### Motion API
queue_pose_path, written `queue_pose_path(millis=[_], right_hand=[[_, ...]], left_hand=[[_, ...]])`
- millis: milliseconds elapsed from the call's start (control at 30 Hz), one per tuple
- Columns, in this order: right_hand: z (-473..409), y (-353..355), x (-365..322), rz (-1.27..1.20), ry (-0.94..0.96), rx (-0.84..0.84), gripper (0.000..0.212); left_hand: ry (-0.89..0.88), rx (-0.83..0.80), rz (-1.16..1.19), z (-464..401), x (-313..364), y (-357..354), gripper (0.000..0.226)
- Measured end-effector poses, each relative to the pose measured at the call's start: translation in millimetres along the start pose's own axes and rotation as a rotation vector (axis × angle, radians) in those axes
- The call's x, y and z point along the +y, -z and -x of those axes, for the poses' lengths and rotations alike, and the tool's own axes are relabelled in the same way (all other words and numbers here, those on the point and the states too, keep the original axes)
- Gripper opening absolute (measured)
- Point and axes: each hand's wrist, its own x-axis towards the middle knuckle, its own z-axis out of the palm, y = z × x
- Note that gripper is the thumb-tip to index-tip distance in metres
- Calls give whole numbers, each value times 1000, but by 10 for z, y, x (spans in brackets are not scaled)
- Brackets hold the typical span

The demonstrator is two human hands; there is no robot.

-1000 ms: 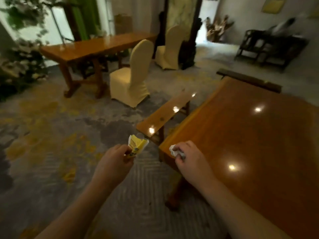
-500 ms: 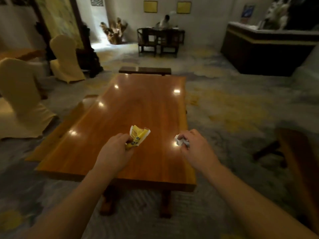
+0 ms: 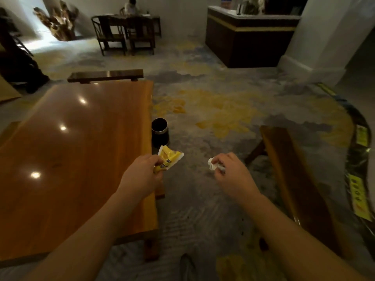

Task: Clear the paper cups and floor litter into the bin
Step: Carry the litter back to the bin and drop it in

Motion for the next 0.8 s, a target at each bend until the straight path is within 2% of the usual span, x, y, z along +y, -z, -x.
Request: queue_pose_path(millis=[267, 533, 800], right_hand=[[-1090, 188, 882, 27, -15, -72, 19], [-2053, 425, 1558, -3, -7, -93, 18], [-3251, 487, 2552, -53, 104, -154, 17]], left_hand=[[14, -10, 27, -1376, 232, -875, 25], [27, -23, 31, -2440, 674, -1241, 28], [110, 36, -11, -3447, 1052, -1710, 27]])
